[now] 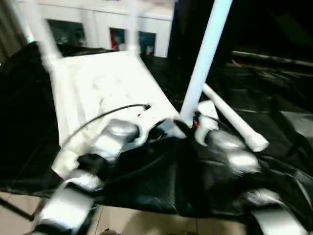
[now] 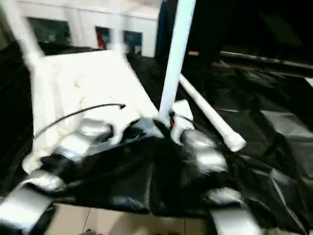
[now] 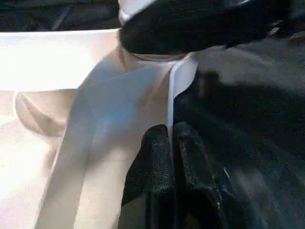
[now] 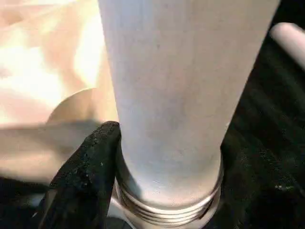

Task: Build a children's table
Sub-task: Rotate leg to tighten

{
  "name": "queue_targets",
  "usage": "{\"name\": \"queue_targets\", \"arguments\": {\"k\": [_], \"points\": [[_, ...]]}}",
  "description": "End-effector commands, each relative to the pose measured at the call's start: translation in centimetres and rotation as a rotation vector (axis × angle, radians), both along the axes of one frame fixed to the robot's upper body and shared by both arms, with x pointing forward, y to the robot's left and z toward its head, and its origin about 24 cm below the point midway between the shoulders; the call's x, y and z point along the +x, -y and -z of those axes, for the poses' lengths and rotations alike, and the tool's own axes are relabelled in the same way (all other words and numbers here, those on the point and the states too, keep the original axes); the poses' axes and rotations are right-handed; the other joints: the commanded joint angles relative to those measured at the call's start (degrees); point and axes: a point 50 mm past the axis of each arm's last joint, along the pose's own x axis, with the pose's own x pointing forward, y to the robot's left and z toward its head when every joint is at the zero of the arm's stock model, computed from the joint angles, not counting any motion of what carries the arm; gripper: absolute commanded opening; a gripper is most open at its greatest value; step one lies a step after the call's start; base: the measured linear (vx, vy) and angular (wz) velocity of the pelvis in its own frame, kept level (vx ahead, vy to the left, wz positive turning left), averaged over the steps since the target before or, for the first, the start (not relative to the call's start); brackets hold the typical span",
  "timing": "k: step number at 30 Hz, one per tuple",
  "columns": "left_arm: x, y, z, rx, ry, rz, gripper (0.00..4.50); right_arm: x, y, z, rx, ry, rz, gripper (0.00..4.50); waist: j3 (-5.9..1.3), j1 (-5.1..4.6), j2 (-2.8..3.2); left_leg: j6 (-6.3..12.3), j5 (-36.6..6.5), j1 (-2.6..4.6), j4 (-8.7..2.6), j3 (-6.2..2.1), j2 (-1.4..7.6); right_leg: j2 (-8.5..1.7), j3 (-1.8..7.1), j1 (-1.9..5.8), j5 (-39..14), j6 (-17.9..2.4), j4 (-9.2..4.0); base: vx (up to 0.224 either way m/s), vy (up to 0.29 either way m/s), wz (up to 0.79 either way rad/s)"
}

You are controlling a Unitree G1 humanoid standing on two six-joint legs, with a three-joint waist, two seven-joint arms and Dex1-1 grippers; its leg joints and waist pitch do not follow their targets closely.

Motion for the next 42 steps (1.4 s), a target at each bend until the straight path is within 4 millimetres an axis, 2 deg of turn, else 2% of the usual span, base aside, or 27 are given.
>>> {"name": "queue_targets", "arguments": {"k": [1, 2, 3, 4, 6, 9, 11, 13, 16, 17, 18, 22, 24, 26, 27, 29, 32, 38, 42], "points": [[-0.1, 2.1, -0.7, -0.013, 0.031, 0.043, 0.00, -1.7, -2.6, 2.7, 0.001, -0.130, -0.082, 2.72, -2.82, -0.03, 0.80, -1.60, -19.1, 0.05, -4.60, -0.54, 0.97, -2.93, 2.21, 1.93, -21.4, -8.1, -5.64, 0.000, 0.000, 0.00], [-0.1, 2.1, -0.7, -0.013, 0.031, 0.044, 0.00, -1.7, -2.6, 2.7, 0.003, -0.128, -0.085, 3.07, -2.90, -0.01, 0.84, -0.94, -19.1, 0.14, -4.56, -0.41, 0.99, -2.81, 2.32, 1.85, -19.2, -8.6, -5.60, 0.000, 0.000, 0.00], [-0.1, 2.2, -0.6, -0.014, 0.028, 0.053, 0.00, -1.6, -3.1, 2.4, 0.014, -0.111, -0.116, 3.07, -2.93, 0.04, 1.02, -0.81, -19.0, 0.15, -4.57, -0.42, 1.00, -2.78, 2.33, 1.87, -18.3, -8.9, -5.47, 0.000, 0.000, 0.00], [-0.1, 2.0, -0.6, -0.014, 0.026, 0.057, 0.00, -1.6, -3.2, 2.2, 0.020, -0.098, -0.139, 3.07, -2.90, 0.00, 0.92, -0.53, -18.7, 0.04, -4.61, -0.35, 1.01, -2.73, 2.34, 1.94, -17.2, -9.3, -5.42, 0.000, 0.000, 0.00], [0.0, 1.6, -0.6, -0.012, 0.026, 0.063, 0.00, -1.4, -3.1, 1.7, 0.012, -0.064, -0.176, 3.46, -2.92, 0.05, 0.84, -0.16, -18.7, 0.00, -4.60, -0.32, 1.02, -2.79, 2.32, 2.00, -16.9, -9.8, -5.37, 0.000, 0.000, 0.00], [0.1, 0.7, -0.6, -0.010, 0.023, 0.071, 0.00, -1.4, -2.4, 1.2, -0.006, -0.023, -0.231, 3.52, -3.04, 0.13, 0.76, 0.46, -17.5, -0.17, -4.54, -0.27, 1.04, -2.87, 2.37, 2.18, -16.1, -9.9, -5.32, 0.000, 0.000, 0.00], [0.0, 0.1, -0.6, -0.012, 0.019, 0.093, 0.00, -1.4, -1.5, 0.9, -0.009, 0.001, -0.269, 3.52, -3.02, 0.24, 0.67, 0.82, -17.2, -0.04, -4.47, -0.16, 1.02, -2.82, 2.39, 2.12, -15.6, -10.3, -5.31, 0.000, 0.000, 0.00], [-0.3, -0.8, -0.7, -0.015, 0.021, 0.152, 0.00, -1.6, 0.0, 0.3, -0.028, 0.037, -0.350, 3.52, -3.02, 0.46, 0.59, 1.62, -16.0, -0.18, -4.43, -0.11, 1.03, -2.85, 2.37, 2.37, -14.9, -10.4, -5.34, 0.000, 0.000, 0.00], [-0.8, -1.3, -0.8, -0.025, 0.009, 0.211, 0.00, -1.8, 1.0, -0.1, -0.038, 0.055, -0.407, 3.52, -3.19, 0.61, 0.60, 2.27, -12.7, -0.32, -4.43, -0.12, 1.25, -2.89, 2.35, 2.69, -9.9, -11.9, -4.74, 0.000, 0.000, 0.00], [-1.5, -2.3, -0.7, -0.021, -0.024, 0.286, 0.00, -2.2, 2.5, -0.9, -0.061, 0.075, -0.495, 3.52, -3.24, 0.48, 0.60, 2.65, -12.4, -0.43, -4.28, 0.00, 1.19, -2.75, 2.37, 2.73, -8.8, -12.3, -4.55, 0.000, 0.000, 0.00], [-1.8, -2.6, -0.8, -0.025, -0.028, 0.323, 0.00, -2.4, 2.9, -1.1, -0.071, 0.078, -0.528, 3.52, -3.35, 0.57, 0.67, 3.99, -10.3, -0.54, -4.05, 0.05, 1.37, -2.77, 2.40, 2.94, -4.3, -13.7, -4.01, 0.000, 0.000, 0.00], [-2.7, -3.6, -1.0, -0.041, -0.068, 0.412, 0.00, -3.1, 4.1, -1.7, -0.094, 0.067, -0.649, 3.52, -3.65, 0.64, 0.91, 5.45, -7.1, -0.21, -3.72, 0.18, 1.46, -2.67, 2.38, 2.91, 1.8, -16.4, -3.20, 0.000, 0.000, 0.00], [-3.0, -4.0, -1.0, -0.028, -0.093, 0.434, 0.00, -3.5, 4.4, -1.8, -0.102, 0.058, -0.697, 3.52, -3.41, 1.14, 1.00, 6.32, -6.5, 0.02, -3.64, 0.49, 1.51, -2.58, 2.47, 2.61, 3.4, -17.3, -3.12, 0.000, 0.000, 0.00], [-3.3, -4.2, -1.0, -0.026, -0.109, 0.454, 0.00, -3.6, 4.6, -2.0, -0.107, 0.059, -0.719, 3.52, -3.40, 1.35, 0.95, 6.09, -7.1, -0.04, -3.70, 0.48, 1.57, -2.76, 2.49, 2.71, 2.3, -17.2, -3.11, 0.000, 0.000, 0.00], [-3.4, -4.3, -1.0, -0.030, -0.109, 0.458, 0.00, -3.7, 4.6, -2.0, -0.098, 0.058, -0.731, 3.52, -3.27, 1.50, 0.87, 5.22, -8.3, -0.01, -3.83, 0.48, 1.60, -2.86, 2.51, 2.70, -0.2, -16.5, -3.35, 0.000, 0.000, 0.00], [-3.4, -4.3, -1.1, -0.034, -0.109, 0.460, 0.00, -3.8, 4.6, -2.1, -0.087, 0.056, -0.738, 3.52, -3.22, 1.51, 0.80, 4.66, -9.0, -0.03, -3.89, 0.44, 1.60, -2.90, 2.53, 2.73, -1.5, -16.1, -3.43, 0.000, 0.000, 0.00], [-3.7, -4.3, -1.1, -0.041, -0.110, 0.468, 0.00, -4.1, 4.1, -2.1, -0.058, 0.051, -0.773, 3.27, -3.17, 1.52, 0.72, 3.58, -10.0, -0.12, -3.95, 0.37, 1.54, -2.89, 2.56, 2.68, -4.6, -14.9, -3.66, 0.000, 0.000, 0.00], [-3.8, -4.3, -1.1, -0.043, -0.111, 0.467, 0.00, -4.4, 3.8, -2.0, -0.040, 0.044, -0.790, 2.83, -3.40, 1.56, 0.82, 3.80, -7.5, -0.16, -3.76, 0.35, 1.44, -2.80, 2.51, 2.76, -1.1, -15.2, -3.23, 0.000, 0.000, 0.00], [-3.6, -4.3, -1.0, -0.035, -0.099, 0.441, 0.00, -4.7, 3.8, -1.5, -0.030, 0.025, -0.781, 2.73, -3.40, 1.65, 0.71, 4.21, -7.2, -0.19, -3.69, 0.39, 1.37, -2.80, 2.50, 2.84, -0.7, -15.2, -3.25, 0.000, 0.000, 0.00]]}}
